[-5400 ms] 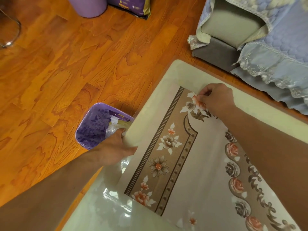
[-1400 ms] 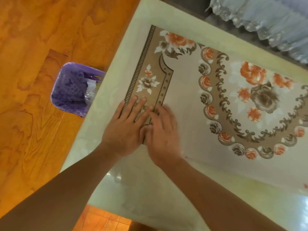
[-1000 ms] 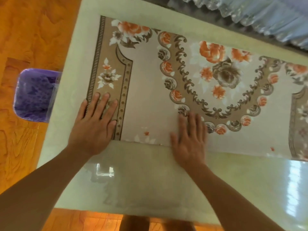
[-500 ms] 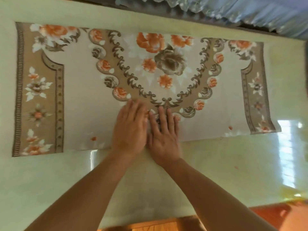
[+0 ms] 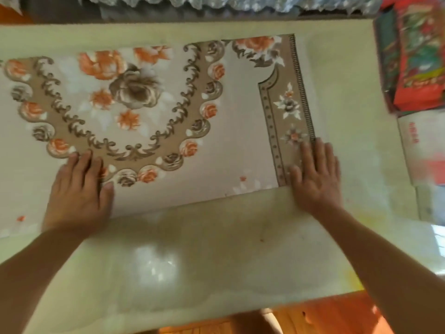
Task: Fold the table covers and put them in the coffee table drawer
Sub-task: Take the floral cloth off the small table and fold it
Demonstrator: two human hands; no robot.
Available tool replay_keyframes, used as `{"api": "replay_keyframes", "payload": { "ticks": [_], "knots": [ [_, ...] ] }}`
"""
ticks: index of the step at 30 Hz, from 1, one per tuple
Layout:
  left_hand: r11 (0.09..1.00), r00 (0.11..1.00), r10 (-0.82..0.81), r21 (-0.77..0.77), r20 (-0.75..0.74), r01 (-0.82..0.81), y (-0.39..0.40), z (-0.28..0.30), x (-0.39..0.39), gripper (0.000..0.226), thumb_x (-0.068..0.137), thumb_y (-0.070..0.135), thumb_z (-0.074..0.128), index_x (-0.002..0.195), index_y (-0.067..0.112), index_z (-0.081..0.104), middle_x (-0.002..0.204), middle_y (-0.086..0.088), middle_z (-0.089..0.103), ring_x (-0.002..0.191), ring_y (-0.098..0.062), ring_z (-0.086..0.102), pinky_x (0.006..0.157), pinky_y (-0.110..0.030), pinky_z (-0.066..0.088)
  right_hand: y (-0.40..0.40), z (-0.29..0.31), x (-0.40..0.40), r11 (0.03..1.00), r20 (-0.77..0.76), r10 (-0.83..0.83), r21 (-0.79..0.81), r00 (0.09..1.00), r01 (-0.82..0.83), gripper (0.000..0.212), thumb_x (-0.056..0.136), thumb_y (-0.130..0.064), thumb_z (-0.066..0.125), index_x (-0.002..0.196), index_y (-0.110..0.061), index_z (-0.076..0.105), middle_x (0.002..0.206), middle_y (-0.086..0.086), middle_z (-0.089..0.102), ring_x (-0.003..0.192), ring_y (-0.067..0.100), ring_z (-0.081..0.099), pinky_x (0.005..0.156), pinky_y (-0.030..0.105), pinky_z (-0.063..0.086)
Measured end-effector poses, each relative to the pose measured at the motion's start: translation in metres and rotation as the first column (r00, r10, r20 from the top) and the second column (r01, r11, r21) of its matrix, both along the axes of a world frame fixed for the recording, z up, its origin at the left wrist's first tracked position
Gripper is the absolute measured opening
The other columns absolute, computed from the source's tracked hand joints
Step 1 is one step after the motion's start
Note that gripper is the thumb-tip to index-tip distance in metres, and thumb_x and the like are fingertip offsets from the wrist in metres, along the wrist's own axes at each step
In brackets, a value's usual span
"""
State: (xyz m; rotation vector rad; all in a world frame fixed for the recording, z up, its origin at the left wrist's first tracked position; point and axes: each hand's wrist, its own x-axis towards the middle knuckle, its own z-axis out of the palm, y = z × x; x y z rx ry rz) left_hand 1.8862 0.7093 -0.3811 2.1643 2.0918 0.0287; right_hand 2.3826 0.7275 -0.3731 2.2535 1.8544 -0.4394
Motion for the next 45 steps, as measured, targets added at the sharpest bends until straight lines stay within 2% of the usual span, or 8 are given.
{"api": "replay_keyframes", "payload": {
  "ticks": [4, 11, 20, 23, 26, 29, 34, 45],
  "knots": [
    [0.969, 0.97, 0.244, -0.029, -0.009, -0.244, 0.012, 0.026, 0.064, 0.065, 0.086, 0.036, 0.039, 0.135, -0.007, 0.046, 0.151, -0.029, 0.039, 0.143, -0.046, 0.029, 0.118, -0.06, 0.023, 0.003, 0.002, 0.035, 0.999, -0.007, 0.033, -0.014, 0.999, -0.033, 0.066, 0.104, -0.057, 0.011, 0.16, -0.028, -0.008, 0.167, 0.001, -0.017, 0.153, 0.021, -0.019, 0.125, 0.048, -0.002],
    [0.964, 0.967, -0.254, -0.096, -0.035, 0.249, 0.046, 0.014, 0.231, 0.061, 0.106, 0.048, 0.026, 0.161, 0.022, 0.021, 0.168, -0.015, 0.015, 0.154, -0.039, 0.011, 0.122, -0.058, 0.015, 0.003, -0.001, 0.042, 0.997, -0.048, 0.069, -0.02, 0.996, -0.07, 0.065, 0.103, -0.06, 0.006, 0.157, -0.033, -0.019, 0.164, -0.001, -0.029, 0.149, 0.021, -0.031, 0.124, 0.047, -0.011],
    [0.953, 0.957, -0.269, -0.172, -0.109, 0.248, 0.046, 0.002, 0.232, 0.063, 0.104, 0.051, 0.022, 0.161, 0.024, 0.022, 0.169, -0.013, 0.012, 0.156, -0.036, 0.005, 0.124, -0.056, 0.011, -0.002, 0.014, 0.085, 0.962, -0.117, -0.27, -0.004, 0.956, 0.272, 0.069, 0.104, -0.053, 0.029, 0.161, -0.026, 0.001, 0.168, 0.005, -0.011, 0.153, 0.026, -0.018, 0.125, 0.047, -0.005],
    [0.951, 0.958, -0.267, -0.193, -0.105, 0.243, 0.047, 0.005, 0.232, 0.064, 0.103, 0.051, 0.023, 0.161, 0.023, 0.024, 0.168, -0.014, 0.013, 0.155, -0.037, 0.006, 0.124, -0.057, 0.011, -0.002, 0.037, 0.051, 0.791, -0.429, -0.499, 0.13, 0.753, 0.598, 0.052, 0.099, -0.023, 0.053, 0.148, -0.016, 0.038, 0.154, 0.008, 0.03, 0.138, 0.031, 0.031, 0.118, 0.047, 0.027],
    [0.949, 0.961, -0.261, -0.208, -0.094, 0.237, 0.048, 0.007, 0.234, 0.064, 0.103, 0.051, 0.025, 0.16, 0.023, 0.025, 0.168, -0.014, 0.014, 0.156, -0.037, 0.006, 0.124, -0.057, 0.012, 0.004, 0.05, 0.019, 0.473, -0.636, -0.7, -0.073, 0.324, 0.878, 0.048, 0.098, -0.019, 0.057, 0.144, -0.019, 0.045, 0.138, 0.002, 0.041, 0.102, 0.01, 0.052, 0.092, 0.031, 0.046],
    [0.949, 0.962, -0.259, -0.209, -0.089, 0.236, 0.048, 0.007, 0.234, 0.064, 0.103, 0.051, 0.024, 0.161, 0.023, 0.024, 0.168, -0.013, 0.014, 0.156, -0.036, 0.006, 0.124, -0.056, 0.012, 0.016, 0.047, 0.011, 0.242, -0.705, -0.708, -0.21, 0.025, 0.947, 0.054, 0.095, -0.019, 0.062, 0.145, -0.02, 0.042, 0.135, 0.001, 0.048, 0.098, 0.009, 0.057, 0.072, 0.019, 0.043],
    [0.95, 0.961, -0.26, -0.203, -0.094, 0.237, 0.048, 0.007, 0.232, 0.064, 0.103, 0.052, 0.022, 0.16, 0.024, 0.023, 0.168, -0.013, 0.013, 0.156, -0.035, 0.004, 0.124, -0.056, 0.011, 0.033, 0.051, 0.014, 0.075, -0.695, -0.637, -0.485, -0.332, 0.871, 0.055, 0.088, -0.023, 0.072, 0.137, -0.013, 0.049, 0.119, 0.012, 0.067, 0.087, 0.022, 0.071, 0.079, 0.036, 0.061],
    [0.946, 0.961, -0.269, -0.205, -0.069, 0.251, 0.047, 0.009, 0.232, 0.064, 0.104, 0.052, 0.023, 0.161, 0.021, 0.023, 0.168, -0.016, 0.012, 0.155, -0.038, 0.006, 0.124, -0.057, 0.011, 0.024, 0.056, -0.003, 0.136, -0.591, -0.678, -0.685, -0.437, 0.716, 0.004, 0.095, -0.005, 0.066, 0.095, -0.006, 0.061, 0.086, 0.01, 0.072, 0.077, 0.02, 0.071, 0.061, 0.032, 0.061]
  ]
}}
